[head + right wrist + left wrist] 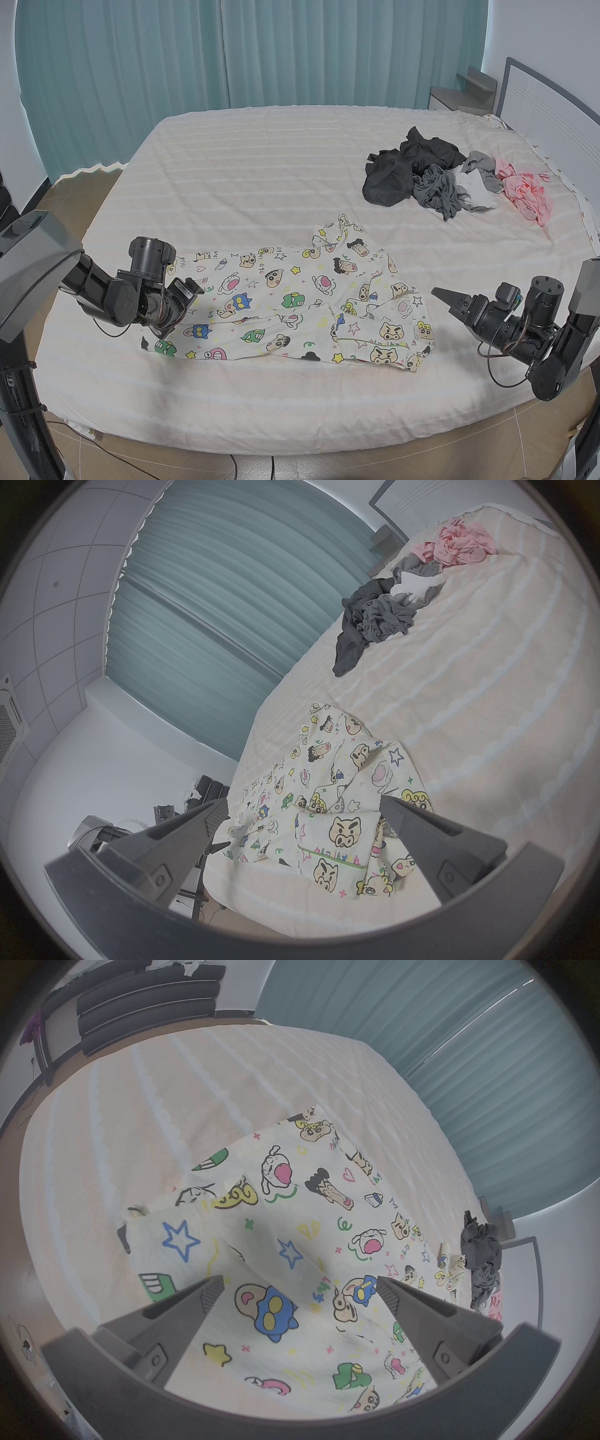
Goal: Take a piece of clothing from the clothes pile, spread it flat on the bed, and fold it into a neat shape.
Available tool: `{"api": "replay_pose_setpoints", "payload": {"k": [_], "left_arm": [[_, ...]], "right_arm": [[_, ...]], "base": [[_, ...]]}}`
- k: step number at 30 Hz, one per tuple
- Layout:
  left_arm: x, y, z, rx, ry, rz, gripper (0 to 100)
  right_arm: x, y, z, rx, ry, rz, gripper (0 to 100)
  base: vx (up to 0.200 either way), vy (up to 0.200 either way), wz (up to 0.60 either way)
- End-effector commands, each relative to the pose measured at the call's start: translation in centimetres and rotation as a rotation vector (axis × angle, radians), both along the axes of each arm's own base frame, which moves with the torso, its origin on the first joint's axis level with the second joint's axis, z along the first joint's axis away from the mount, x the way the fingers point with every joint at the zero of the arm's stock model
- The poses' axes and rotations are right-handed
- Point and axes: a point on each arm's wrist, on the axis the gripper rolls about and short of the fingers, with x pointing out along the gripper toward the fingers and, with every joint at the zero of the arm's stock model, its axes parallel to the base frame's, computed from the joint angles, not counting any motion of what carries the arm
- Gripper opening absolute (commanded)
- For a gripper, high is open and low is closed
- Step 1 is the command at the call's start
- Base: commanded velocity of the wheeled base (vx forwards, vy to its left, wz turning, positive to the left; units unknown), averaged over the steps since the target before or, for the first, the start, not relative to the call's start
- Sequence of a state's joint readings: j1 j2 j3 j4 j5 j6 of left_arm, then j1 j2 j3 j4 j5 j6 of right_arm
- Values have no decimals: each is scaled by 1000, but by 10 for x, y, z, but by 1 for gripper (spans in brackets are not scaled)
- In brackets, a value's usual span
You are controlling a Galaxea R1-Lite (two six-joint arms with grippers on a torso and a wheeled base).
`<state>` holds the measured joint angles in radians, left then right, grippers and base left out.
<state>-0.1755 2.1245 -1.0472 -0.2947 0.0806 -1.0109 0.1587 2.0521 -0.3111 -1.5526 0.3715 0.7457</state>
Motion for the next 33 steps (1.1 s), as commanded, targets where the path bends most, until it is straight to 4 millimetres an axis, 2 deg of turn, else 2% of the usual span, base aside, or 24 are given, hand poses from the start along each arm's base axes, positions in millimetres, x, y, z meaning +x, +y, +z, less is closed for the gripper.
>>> {"api": "replay_pose_setpoints", "payload": {"k": [1, 4, 15, 23, 25, 29, 33], "left_arm": [[11, -3, -16, 10, 25, 0, 100], [20, -3, -25, 33, 26, 21, 100], [46, 7, -32, 46, 48, 52, 100], [71, 27, -2, 54, -12, 120, 100], [82, 39, 9, 56, -46, 155, 100], [99, 53, 15, 50, -105, 195, 100], [105, 58, 13, 41, -117, 211, 100]], "right_arm": [[-4, 2, 2, 3, -8, 13, 100], [-7, 5, 1, -1, -1, 24, 100], [-7, 7, -1, 4, 9, 33, 100], [-7, 7, -3, 7, 18, 40, 100], [-9, 7, -4, 7, 29, 51, 100], [-10, 7, -5, 4, 34, 53, 100], [-10, 7, -6, 4, 36, 53, 100]], "base": [[0, 0, 0], [0, 0, 0], [0, 0, 0], [0, 0, 0], [0, 0, 0], [0, 0, 0], [0, 0, 0]]}}
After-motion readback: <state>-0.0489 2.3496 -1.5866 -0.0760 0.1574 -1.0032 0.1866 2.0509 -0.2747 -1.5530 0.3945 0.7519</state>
